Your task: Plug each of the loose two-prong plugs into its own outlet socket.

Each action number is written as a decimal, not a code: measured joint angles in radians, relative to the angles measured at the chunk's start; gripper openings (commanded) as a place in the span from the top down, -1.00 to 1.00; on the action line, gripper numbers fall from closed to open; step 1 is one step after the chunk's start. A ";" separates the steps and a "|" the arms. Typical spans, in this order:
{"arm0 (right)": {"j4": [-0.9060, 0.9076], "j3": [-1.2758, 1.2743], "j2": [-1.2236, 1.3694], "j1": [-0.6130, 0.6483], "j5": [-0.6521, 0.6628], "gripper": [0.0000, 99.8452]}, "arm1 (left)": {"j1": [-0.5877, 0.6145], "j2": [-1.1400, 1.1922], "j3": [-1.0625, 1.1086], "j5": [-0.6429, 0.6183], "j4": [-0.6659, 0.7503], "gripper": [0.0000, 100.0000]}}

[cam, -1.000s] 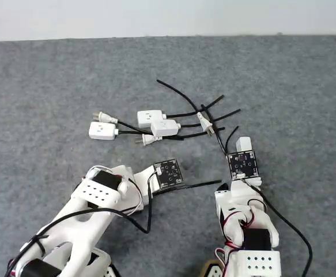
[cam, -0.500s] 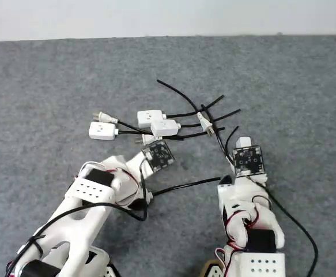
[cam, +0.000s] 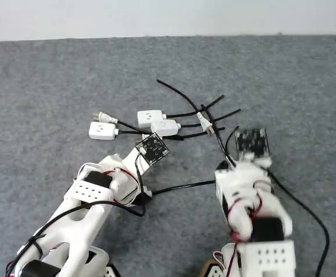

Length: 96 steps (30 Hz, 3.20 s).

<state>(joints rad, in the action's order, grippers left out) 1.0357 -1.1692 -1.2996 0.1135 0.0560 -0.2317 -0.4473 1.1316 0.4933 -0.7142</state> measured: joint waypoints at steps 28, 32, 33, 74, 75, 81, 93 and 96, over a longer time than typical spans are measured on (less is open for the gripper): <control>-0.120 0.618 1.169 0.086 -0.222 0.48 | 0.012 0.000 0.002 -0.043 0.031 0.30; -0.123 0.618 1.169 0.103 -0.222 0.48 | 0.012 0.000 0.002 -0.043 0.026 0.30; -0.135 0.618 1.169 0.103 -0.222 0.48 | 0.012 -0.003 0.002 -0.043 0.025 0.30; -0.025 1.375 1.869 0.098 0.100 0.48 | 0.086 -0.370 0.123 -0.126 0.021 0.30; -0.023 1.384 1.880 0.098 0.104 0.48 | 0.086 -0.370 0.123 -0.126 0.021 0.30; -0.021 1.442 1.950 0.055 0.163 0.48 | 0.086 -0.370 0.123 -0.126 0.021 0.30; -0.021 1.464 1.970 0.037 0.213 0.83 | 0.086 -0.370 0.123 -0.126 0.021 0.30; -0.015 1.464 1.970 0.032 0.259 0.84 | 0.086 -0.370 0.123 -0.124 0.021 0.30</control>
<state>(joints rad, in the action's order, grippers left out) 1.0203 0.2946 0.6705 0.1458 0.3153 -0.1458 -0.8170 1.2543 0.3690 -0.6928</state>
